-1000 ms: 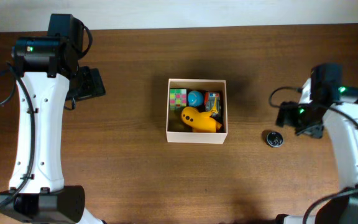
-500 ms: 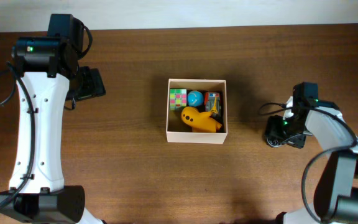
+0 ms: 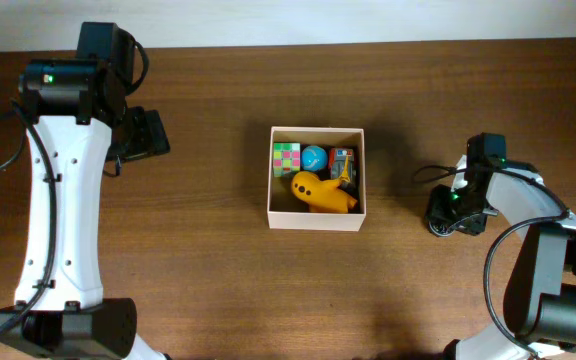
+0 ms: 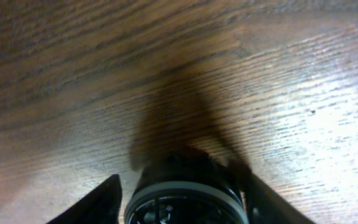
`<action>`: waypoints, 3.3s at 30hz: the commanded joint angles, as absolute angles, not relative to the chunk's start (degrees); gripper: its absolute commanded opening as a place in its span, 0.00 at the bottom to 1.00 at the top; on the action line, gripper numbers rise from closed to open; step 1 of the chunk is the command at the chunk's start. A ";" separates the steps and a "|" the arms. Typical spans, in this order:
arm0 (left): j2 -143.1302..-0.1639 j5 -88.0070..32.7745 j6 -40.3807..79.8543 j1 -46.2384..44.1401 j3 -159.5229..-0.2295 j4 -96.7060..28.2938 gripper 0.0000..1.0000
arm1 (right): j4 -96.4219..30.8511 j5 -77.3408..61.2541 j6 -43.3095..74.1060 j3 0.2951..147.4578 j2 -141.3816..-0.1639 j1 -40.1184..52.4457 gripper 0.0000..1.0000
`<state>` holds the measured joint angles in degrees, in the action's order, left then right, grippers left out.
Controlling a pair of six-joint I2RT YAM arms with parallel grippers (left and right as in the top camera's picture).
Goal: Pack container
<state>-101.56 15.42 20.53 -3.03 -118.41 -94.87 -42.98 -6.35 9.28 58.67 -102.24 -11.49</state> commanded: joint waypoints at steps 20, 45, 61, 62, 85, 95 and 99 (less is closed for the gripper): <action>-100.42 15.44 19.84 -2.83 -119.13 -94.80 0.99 | -60.31 -7.35 9.76 75.59 -92.51 -4.56 0.42; -100.42 15.44 19.84 -2.83 -119.13 -94.80 0.99 | -52.12 -4.45 9.93 83.48 -99.92 30.72 0.44; -100.42 15.44 19.84 -2.83 -119.13 -94.80 0.99 | -50.76 -3.84 8.01 87.48 -100.60 30.70 0.71; -100.42 15.44 19.84 -2.83 -119.13 -94.80 0.99 | -51.35 -3.86 8.01 88.51 -100.25 30.70 0.71; -100.42 15.44 19.84 -2.83 -119.13 -94.80 0.99 | -77.69 4.80 7.77 118.04 -82.59 30.74 0.99; -100.42 15.44 19.84 -2.83 -119.13 -94.80 0.99 | -78.50 4.80 7.79 118.08 -72.99 30.74 0.99; -100.42 15.44 19.84 -2.83 -119.13 -94.80 0.99 | -78.70 8.56 7.75 118.08 -71.50 30.74 0.99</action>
